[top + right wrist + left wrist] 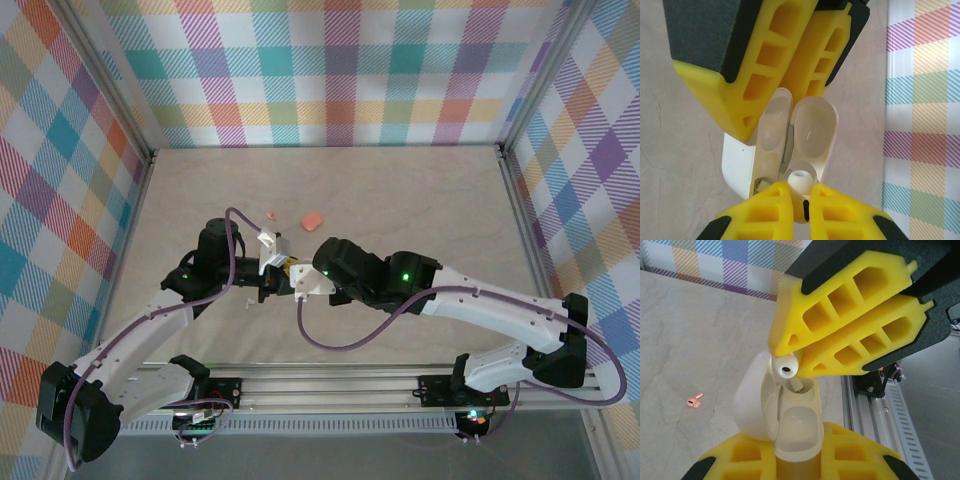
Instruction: Insert wireless bluetooth earbuds into charging case
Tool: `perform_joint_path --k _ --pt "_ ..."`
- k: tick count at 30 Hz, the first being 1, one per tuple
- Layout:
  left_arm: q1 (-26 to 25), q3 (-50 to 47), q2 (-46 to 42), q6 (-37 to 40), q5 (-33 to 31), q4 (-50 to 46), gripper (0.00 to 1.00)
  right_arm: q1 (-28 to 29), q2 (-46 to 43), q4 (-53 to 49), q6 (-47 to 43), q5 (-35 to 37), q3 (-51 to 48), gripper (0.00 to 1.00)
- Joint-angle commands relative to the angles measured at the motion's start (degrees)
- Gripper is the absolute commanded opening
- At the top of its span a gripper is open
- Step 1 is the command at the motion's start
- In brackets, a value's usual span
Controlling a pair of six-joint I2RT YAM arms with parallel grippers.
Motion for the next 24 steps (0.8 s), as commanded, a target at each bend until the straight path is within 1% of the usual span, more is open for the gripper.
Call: perform_joint_path --k 1,12,18,24 --pt "-0.4 0.4 -0.4 1.0 2.7 2.5 0.00 0.5 -0.6 0.3 -2.7 1.4 -1.4 0.11" --pt "-0.4 1.3 1.1 1.0 2.9 3.1 0.00 4.1 0.7 -0.2 -6.1 0.9 -2.4 0.15" --pt "-0.4 1.9 1.7 1.0 3.4 3.1 0.00 4.6 -0.3 1.3 -7.7 -0.9 -4.1 0.17" --pt "-0.4 2.1 1.7 1.0 3.4 3.0 0.00 4.6 0.1 1.5 -7.4 -0.7 -4.0 0.19"
